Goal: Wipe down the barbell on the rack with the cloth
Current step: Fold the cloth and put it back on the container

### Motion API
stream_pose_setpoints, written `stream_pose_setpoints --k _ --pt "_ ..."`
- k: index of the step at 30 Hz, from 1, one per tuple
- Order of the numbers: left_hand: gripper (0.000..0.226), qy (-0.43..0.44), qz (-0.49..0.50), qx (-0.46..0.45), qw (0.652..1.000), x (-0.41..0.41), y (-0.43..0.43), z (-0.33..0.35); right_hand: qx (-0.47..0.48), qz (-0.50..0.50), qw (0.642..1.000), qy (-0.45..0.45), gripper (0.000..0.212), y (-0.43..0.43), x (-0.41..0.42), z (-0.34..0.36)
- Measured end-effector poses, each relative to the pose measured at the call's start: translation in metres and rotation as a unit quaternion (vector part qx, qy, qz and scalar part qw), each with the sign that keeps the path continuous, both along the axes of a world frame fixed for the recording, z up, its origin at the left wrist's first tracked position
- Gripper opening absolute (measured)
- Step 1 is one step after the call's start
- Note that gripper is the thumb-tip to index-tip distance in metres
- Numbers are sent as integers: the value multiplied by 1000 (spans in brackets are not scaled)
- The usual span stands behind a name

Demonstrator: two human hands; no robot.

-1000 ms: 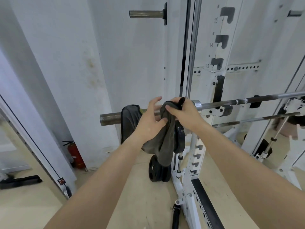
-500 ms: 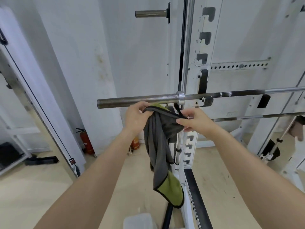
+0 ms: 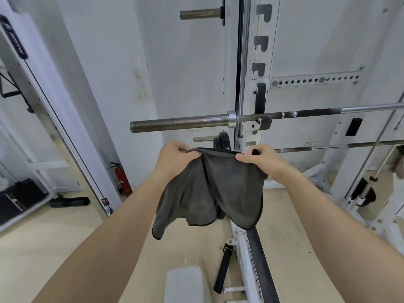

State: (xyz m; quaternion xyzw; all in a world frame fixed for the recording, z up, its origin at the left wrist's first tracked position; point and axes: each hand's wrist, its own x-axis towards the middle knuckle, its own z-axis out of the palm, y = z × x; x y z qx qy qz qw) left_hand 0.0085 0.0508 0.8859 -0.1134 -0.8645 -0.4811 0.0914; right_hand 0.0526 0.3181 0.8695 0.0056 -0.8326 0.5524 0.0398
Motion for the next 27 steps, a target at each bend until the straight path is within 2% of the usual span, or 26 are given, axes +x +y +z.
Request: stream_pose_setpoints --k 3,6,8,10,12,14,16,19,21,23,25,27 --pt "26 -3 40 40 998 1 -7 5 81 68 994 -13 27 -1 0 -3" --pt "31 -15 71 89 993 -3 -16 11 135 102 983 -66 17 -3 -4 -14" --pt "41 -26 80 105 991 -7 -25 12 170 42 984 -37 24 -9 -5 -18" --pt "44 -43 80 75 993 -8 -32 10 186 -69 979 38 37 -19 -6 -15" --pt "42 -56 62 32 996 -8 -35 5 220 -117 964 96 35 -37 -7 -6" --pt "34 -62 21 -4 998 -6 -33 1 219 -76 967 106 26 -65 -9 4" --pt "27 -65 -39 -21 997 -3 -28 1 175 -23 980 94 18 -92 -13 9" --pt "21 -64 -96 1 993 -1 -29 3 155 65 982 88 45 -117 -15 18" --pt "17 -80 -130 16 988 -2 -39 3 138 111 983 54 31 -122 -18 23" --pt "5 -107 -170 19 979 -4 -53 -2 163 129 978 19 20 -123 -22 24" --pt "8 -134 -204 48 969 -4 -63 -8 190 136 972 6 22 -126 -25 23" --pt "19 -172 -217 86 957 -1 -68 -15 138 134 981 11 22 -129 -27 25"
